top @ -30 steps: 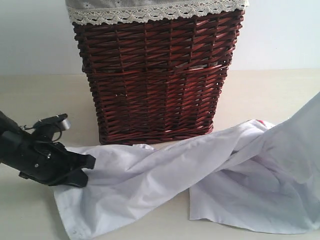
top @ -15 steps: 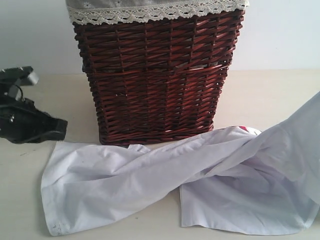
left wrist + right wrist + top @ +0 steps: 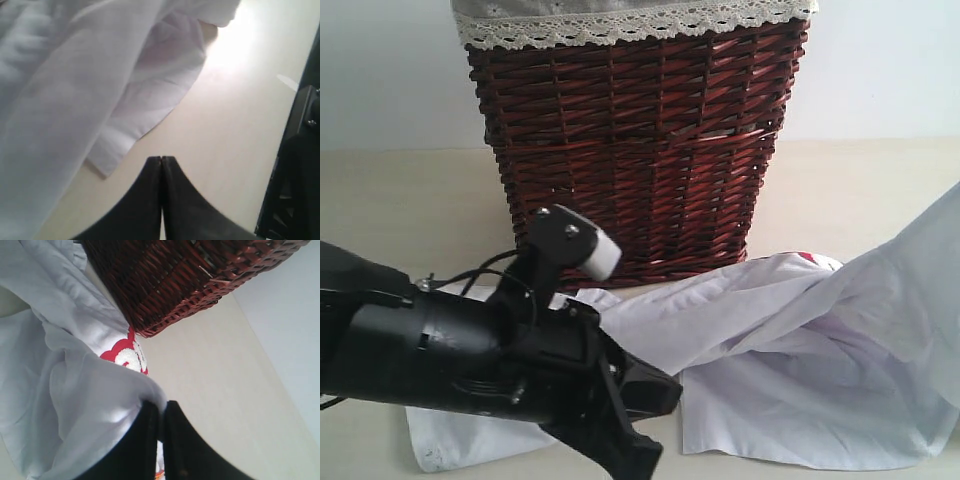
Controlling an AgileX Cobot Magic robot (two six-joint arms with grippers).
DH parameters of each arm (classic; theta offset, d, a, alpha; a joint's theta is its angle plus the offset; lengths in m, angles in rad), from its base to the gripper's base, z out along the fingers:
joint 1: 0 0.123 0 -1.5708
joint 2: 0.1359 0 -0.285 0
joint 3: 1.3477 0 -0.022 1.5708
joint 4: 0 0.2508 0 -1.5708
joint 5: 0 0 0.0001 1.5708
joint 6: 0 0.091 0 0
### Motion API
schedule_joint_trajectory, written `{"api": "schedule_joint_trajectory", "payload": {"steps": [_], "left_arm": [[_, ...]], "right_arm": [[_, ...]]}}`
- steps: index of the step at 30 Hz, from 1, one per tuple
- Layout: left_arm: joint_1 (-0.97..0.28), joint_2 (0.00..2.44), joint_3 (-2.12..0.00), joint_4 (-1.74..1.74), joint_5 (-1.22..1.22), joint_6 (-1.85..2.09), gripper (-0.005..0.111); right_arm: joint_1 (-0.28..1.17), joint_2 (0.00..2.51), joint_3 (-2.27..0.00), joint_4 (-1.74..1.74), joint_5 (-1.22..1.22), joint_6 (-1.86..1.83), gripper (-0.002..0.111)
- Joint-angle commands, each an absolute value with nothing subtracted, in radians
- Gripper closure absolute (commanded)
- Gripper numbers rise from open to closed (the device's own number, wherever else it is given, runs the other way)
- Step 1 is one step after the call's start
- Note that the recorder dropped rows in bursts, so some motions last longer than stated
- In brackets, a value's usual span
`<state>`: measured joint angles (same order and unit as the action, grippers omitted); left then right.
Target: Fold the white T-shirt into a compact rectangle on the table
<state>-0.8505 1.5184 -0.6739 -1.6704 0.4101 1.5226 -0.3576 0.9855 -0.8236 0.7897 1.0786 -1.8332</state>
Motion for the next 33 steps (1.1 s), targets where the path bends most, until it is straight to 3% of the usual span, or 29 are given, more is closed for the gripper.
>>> {"api": "schedule_joint_trajectory", "payload": {"steps": [1,9,16,25,27,32,33], "left_arm": [[-0.889,1.566,-0.726,-1.741,0.428,1.625,0.093],[-0.889,1.723,-0.842,-1.744,0.445,1.642,0.059],[-0.94,1.834,-1.024,-1.744,0.244,1.799,0.059],[-1.038,1.914,-1.061,-1.744,0.125,1.96,0.06],[-1.038,1.932,-1.061,-1.744,0.107,1.96,0.064],[-1.038,1.955,-1.061,-1.744,0.065,1.956,0.106],[-1.038,1.955,-1.061,-1.744,0.057,1.956,0.106]], "right_arm": [[-0.361,0.977,-0.834,0.81,1.092,-1.827,0.108],[-0.361,0.977,-0.834,0.81,1.097,-1.827,0.108],[-0.361,0.977,-0.834,0.81,1.097,-1.827,0.108],[-0.361,0.977,-0.834,0.81,1.097,-1.827,0.108],[-0.361,0.977,-0.834,0.81,1.097,-1.827,0.108],[-0.361,0.977,-0.834,0.81,1.097,-1.827,0.108],[-0.361,0.977,-0.834,0.81,1.097,-1.827,0.108]]}}
